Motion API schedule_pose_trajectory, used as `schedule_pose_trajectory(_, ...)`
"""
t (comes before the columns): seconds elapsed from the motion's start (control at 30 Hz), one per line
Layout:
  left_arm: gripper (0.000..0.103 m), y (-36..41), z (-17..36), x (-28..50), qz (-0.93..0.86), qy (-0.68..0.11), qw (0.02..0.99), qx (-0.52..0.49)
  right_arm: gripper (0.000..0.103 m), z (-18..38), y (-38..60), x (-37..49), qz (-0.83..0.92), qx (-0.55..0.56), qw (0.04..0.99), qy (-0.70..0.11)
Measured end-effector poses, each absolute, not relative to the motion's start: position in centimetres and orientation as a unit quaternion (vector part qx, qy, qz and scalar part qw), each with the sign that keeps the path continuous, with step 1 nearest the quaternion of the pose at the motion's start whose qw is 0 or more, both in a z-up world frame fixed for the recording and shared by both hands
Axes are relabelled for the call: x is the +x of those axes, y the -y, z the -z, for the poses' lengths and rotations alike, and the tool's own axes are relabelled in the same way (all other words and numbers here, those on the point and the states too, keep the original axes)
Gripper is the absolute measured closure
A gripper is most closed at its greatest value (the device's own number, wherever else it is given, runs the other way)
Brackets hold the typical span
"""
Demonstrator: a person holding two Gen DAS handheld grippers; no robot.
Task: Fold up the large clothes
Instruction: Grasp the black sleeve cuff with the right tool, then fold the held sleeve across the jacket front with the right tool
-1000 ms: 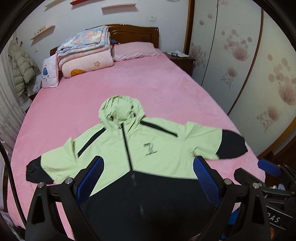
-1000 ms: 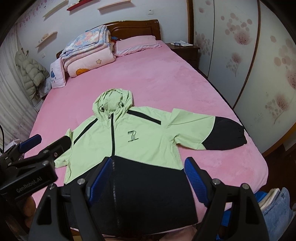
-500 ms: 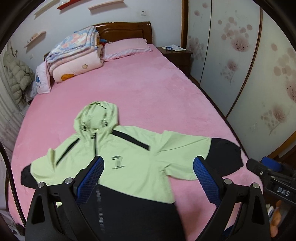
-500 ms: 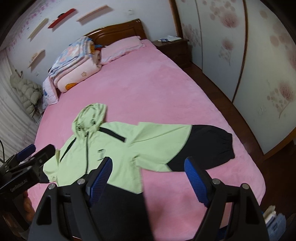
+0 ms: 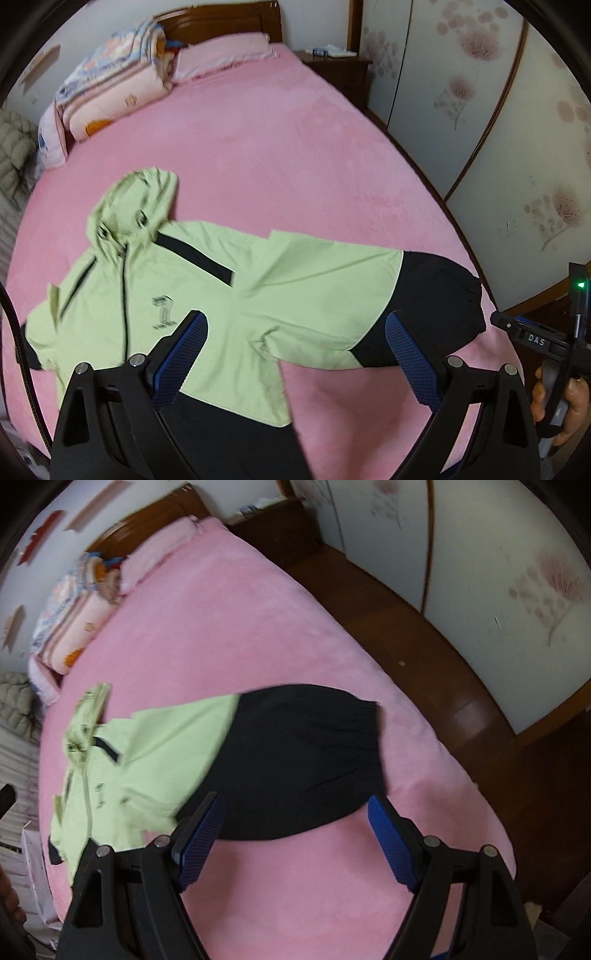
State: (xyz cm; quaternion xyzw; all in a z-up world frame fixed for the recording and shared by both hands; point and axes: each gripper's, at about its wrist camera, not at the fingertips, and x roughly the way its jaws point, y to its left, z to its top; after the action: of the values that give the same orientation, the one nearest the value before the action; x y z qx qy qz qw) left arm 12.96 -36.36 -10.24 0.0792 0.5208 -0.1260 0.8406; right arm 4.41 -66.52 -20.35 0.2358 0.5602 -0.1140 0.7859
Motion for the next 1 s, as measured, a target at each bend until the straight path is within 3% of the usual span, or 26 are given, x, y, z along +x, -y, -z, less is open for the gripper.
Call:
schedule_pose_trajectory(0.23, 0.007, 39.7, 14.7, 13.4, 0.129, -0.550, 0.820, 0.092, 0.022, 26.0, 71.3, 5.5, 0.119, 0.288, 0.754, -0.578)
schedule_pose_trajectory(0.4, 0.007, 39.9, 15.6, 13.2, 0.122, -0.560, 0.814, 0.095, 0.035, 28.8, 71.9, 6.5, 0.090, 0.303, 0.740, -0.594)
schedule_pose_trajectory(0.63, 0.007, 38.7, 15.7, 13.3, 0.098, -0.566, 0.813, 0.090, 0.038, 32.0, 71.6, 7.2, 0.091, 0.311, 0.726, -0.607)
schedule_pose_trajectory(0.67, 0.007, 38.5, 15.8, 13.3, 0.094, -0.566, 0.814, 0.090, 0.040, 32.1, 71.6, 7.2, 0.092, 0.315, 0.726, -0.605)
schedule_pose_trajectory(0.77, 0.007, 38.0, 15.9, 13.3, 0.080, -0.565, 0.816, 0.092, 0.071, 31.8, 71.9, 6.7, 0.104, 0.310, 0.729, -0.601)
schedule_pose_trajectory(0.87, 0.007, 37.4, 16.1, 13.3, 0.065, -0.562, 0.819, 0.094, 0.092, 30.8, 73.1, 5.7, 0.085, 0.351, 0.735, -0.574)
schedule_pose_trajectory(1.0, 0.007, 36.7, 16.1, 13.5, 0.052, -0.560, 0.821, 0.098, 0.096, 28.4, 72.7, 5.1, 0.069, 0.353, 0.751, -0.553)
